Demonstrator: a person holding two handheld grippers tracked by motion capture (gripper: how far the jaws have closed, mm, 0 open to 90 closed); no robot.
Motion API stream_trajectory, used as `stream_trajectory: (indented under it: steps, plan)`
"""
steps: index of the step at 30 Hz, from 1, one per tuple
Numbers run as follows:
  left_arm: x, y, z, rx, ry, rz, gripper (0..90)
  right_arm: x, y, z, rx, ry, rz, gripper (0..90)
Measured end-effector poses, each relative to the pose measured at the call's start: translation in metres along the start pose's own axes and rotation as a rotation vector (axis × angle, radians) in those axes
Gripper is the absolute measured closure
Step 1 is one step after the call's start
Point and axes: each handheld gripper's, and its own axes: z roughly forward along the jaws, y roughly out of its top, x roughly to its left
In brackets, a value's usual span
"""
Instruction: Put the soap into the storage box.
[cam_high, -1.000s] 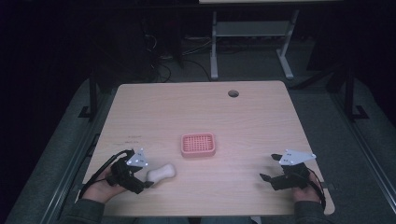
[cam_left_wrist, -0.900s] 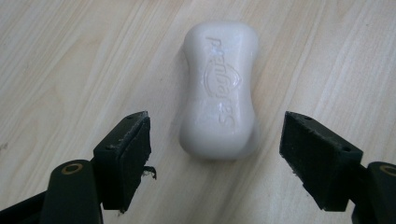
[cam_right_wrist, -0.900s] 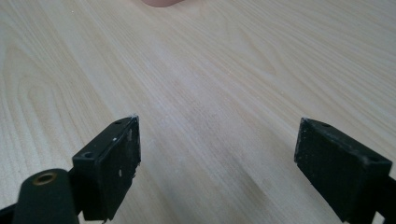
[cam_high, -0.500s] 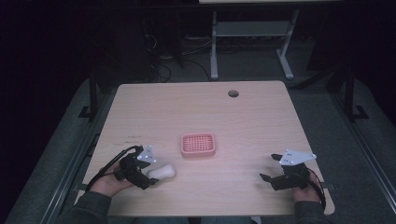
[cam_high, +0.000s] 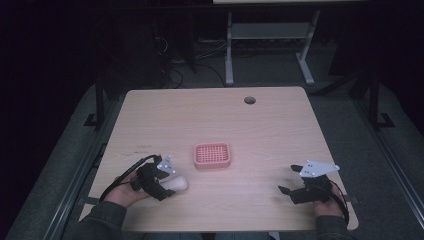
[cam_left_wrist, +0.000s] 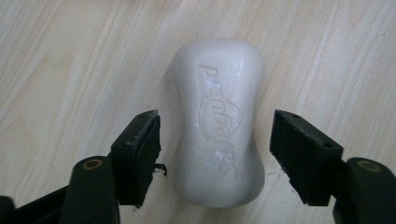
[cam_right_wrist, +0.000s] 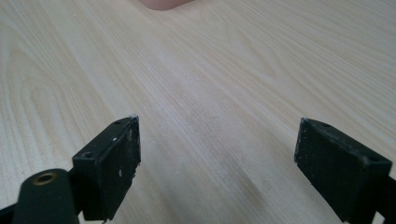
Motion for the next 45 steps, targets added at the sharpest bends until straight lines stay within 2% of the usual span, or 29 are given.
stream_trajectory:
  steps: [13, 23, 26, 36, 45]
  plan:
    - [0.001, 0.008, 0.009, 0.048, -0.022, 0.012, 46.6, 0.000, 0.000, 0.000, -0.001, 0.002, 0.000, 13.8]
    - [0.003, 0.010, 0.013, 0.064, -0.032, 0.012, 47.3, 0.000, 0.000, 0.000, -0.003, 0.001, -0.002, 13.8]
    - [0.004, 0.010, 0.015, 0.067, -0.038, -0.001, 47.2, 0.000, 0.000, 0.000, -0.004, 0.002, -0.007, 13.8]
    - [0.004, 0.012, 0.021, 0.088, -0.047, 0.007, 47.4, 0.000, 0.000, 0.000, -0.005, 0.000, -0.004, 13.8]
    - [0.006, 0.011, 0.022, 0.084, -0.058, -0.002, 48.2, 0.000, 0.000, -0.001, -0.009, 0.001, -0.003, 13.8]
